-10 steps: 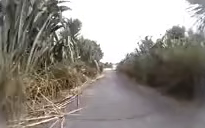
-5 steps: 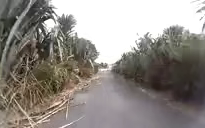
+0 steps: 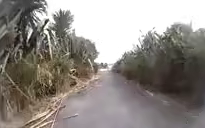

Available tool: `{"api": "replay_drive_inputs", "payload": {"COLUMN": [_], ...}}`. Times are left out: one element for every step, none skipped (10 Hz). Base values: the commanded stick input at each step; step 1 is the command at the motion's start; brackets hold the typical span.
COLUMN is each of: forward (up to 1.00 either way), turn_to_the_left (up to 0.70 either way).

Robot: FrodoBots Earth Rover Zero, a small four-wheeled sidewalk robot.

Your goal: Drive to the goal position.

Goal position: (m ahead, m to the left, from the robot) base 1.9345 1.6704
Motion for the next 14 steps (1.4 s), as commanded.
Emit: {"api": "replay_drive_inputs", "payload": {"forward": [1.0,1.0,1.0,1.0,1.0,1.0,1.0,1.0,1.0,1.0,1.0,1.0,1.0,1.0], "turn_to_the_left": [0.0,0.0,0.0,0.0,0.0,0.0,0.0,0.0,0.0,0.0,0.38,0.25,0.02,0.0]}}
